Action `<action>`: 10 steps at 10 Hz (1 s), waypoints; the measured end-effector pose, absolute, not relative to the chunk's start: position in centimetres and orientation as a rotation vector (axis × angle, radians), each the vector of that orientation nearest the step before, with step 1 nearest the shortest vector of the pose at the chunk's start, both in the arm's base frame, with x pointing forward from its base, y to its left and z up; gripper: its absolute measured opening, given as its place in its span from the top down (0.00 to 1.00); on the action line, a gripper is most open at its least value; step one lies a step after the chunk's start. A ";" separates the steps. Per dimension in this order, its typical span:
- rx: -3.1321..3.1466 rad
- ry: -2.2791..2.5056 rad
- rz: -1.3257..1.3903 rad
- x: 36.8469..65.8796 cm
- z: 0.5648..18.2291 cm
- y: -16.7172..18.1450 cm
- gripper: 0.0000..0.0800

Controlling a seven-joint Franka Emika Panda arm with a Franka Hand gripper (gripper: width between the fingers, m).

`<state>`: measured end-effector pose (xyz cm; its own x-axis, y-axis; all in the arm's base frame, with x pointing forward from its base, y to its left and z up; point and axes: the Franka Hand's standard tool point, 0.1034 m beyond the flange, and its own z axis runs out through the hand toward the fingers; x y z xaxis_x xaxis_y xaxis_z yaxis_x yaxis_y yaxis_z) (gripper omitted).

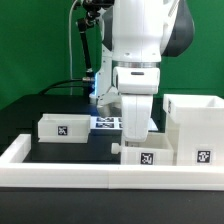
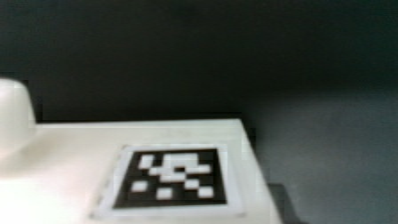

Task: Assemble drawer

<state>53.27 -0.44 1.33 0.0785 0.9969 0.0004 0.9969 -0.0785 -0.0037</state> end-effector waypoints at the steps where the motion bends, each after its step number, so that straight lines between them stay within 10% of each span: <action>1: -2.319 -2.121 -0.008 53.6 1.5 -0.1 0.95; 10: -2.296 -2.133 0.004 53.0 1.0 0.3 0.95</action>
Offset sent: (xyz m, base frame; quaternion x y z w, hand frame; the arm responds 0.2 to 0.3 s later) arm 0.0000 0.0000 0.0000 0.0000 0.0000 0.0000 1.0000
